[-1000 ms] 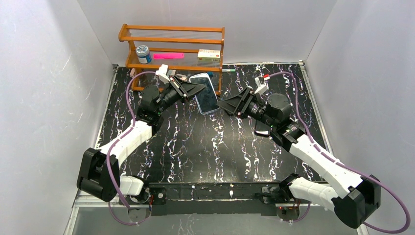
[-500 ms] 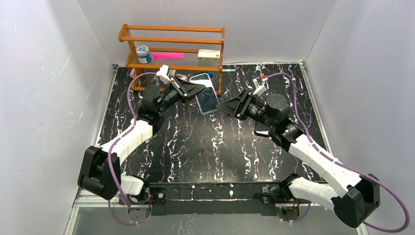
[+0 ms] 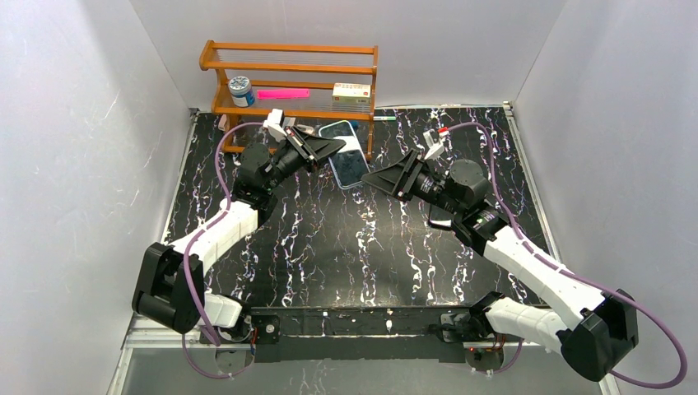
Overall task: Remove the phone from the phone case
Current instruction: Remove the phone case from the phone.
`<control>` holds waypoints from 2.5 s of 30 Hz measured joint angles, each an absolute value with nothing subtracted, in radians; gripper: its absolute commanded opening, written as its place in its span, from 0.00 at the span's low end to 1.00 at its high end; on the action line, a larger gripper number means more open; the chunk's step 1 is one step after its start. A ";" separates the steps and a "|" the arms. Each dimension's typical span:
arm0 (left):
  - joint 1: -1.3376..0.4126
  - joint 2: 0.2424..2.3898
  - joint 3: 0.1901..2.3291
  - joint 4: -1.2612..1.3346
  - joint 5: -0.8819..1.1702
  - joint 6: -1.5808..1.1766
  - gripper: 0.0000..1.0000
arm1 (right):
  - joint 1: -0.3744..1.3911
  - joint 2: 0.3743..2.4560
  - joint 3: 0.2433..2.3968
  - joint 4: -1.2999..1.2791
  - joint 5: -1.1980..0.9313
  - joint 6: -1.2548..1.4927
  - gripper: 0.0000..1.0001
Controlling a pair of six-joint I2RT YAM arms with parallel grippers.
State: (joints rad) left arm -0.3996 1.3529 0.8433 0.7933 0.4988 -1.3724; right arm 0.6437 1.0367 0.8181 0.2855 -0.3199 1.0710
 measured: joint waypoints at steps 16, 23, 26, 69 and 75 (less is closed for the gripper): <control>-0.403 1.353 0.840 0.838 0.499 -1.411 0.00 | 0.643 1.018 0.813 0.245 -0.284 1.063 0.56; -0.403 1.353 0.839 0.839 0.500 -1.414 0.00 | 0.643 1.026 0.813 0.254 -0.291 1.064 0.56; -0.403 1.353 0.834 0.841 0.500 -1.414 0.00 | 0.643 1.025 0.813 0.252 -0.291 1.064 0.56; -0.405 1.353 0.812 0.857 0.514 -1.399 0.00 | 0.628 1.010 0.830 0.266 -0.317 1.105 0.60; -0.408 1.353 0.812 0.854 0.514 -1.398 0.00 | 0.625 1.010 0.829 0.263 -0.311 1.098 0.60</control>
State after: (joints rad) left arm -0.4084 1.3533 0.8124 0.8539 0.5137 -1.3983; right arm 0.6247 1.0096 0.8291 0.2626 -0.3107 1.0981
